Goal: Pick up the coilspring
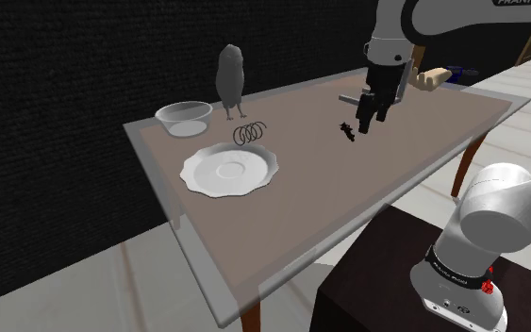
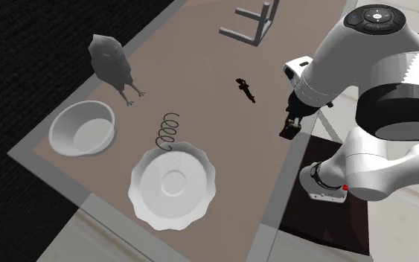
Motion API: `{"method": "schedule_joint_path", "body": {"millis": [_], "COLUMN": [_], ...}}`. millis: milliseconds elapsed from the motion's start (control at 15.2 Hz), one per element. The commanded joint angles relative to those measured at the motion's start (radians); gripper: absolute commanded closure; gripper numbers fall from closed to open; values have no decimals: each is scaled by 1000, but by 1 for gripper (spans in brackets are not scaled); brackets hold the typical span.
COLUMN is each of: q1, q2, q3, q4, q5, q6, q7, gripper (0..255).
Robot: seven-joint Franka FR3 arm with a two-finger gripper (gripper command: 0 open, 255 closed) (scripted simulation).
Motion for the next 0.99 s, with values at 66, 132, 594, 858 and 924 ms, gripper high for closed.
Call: {"method": "schedule_joint_path", "body": {"millis": [66, 132, 594, 858, 924], "q1": [4, 7, 26, 34, 35], "q2": [35, 69, 315, 454, 489], "q3": [4, 8, 40, 61, 66], "q4": [13, 26, 156, 254, 282], "q5": [-1, -2, -19, -36, -41], "q6": [28, 55, 214, 279, 293], "q7": [-3, -5, -19, -24, -24], "gripper": [0, 0, 0, 0, 0]}}
